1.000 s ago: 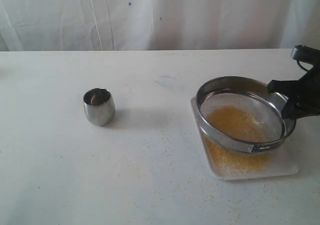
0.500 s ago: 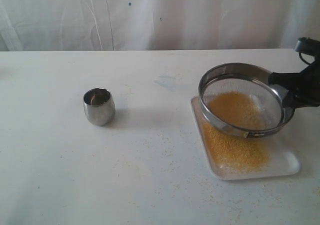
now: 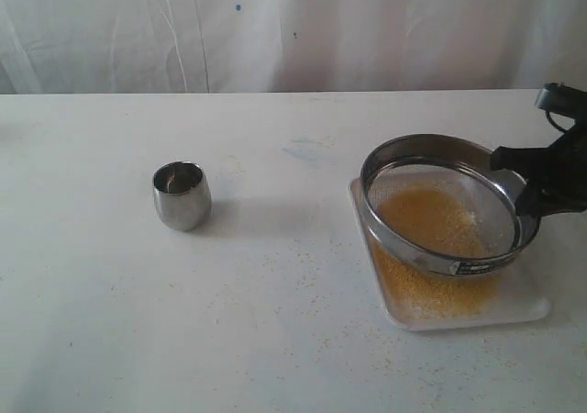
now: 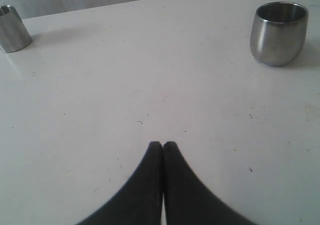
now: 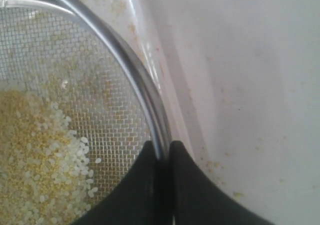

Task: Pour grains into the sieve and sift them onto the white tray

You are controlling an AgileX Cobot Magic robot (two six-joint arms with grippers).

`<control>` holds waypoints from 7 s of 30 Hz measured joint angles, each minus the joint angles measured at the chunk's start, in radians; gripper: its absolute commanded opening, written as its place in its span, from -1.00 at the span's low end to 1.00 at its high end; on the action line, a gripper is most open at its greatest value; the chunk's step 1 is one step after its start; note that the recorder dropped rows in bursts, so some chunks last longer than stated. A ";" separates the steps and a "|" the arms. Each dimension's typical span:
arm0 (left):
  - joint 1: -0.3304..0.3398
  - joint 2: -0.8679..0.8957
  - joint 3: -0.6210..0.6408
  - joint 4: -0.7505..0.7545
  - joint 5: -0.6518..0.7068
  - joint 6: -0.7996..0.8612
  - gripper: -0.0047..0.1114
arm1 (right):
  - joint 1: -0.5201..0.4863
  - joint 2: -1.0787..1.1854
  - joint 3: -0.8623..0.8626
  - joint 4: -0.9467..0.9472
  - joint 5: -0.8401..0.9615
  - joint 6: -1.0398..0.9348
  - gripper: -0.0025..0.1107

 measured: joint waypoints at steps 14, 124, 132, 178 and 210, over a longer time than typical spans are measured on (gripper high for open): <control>0.000 0.000 0.000 0.000 0.000 0.000 -0.92 | 0.004 0.000 0.009 -0.004 -0.085 -0.021 -0.96; 0.000 0.000 0.000 0.000 0.000 0.000 -0.92 | -0.012 -0.003 0.013 -0.014 -0.136 0.075 -0.96; 0.000 0.000 0.000 0.000 0.000 0.000 -0.92 | -0.025 0.042 0.009 -0.025 0.002 0.033 -0.96; 0.000 0.000 0.000 0.000 0.000 0.000 -0.92 | -0.032 0.028 -0.027 -0.008 0.060 0.114 -0.96; 0.000 0.000 0.000 0.000 0.000 0.000 -0.92 | -0.026 0.015 0.004 -0.002 0.004 0.122 -0.96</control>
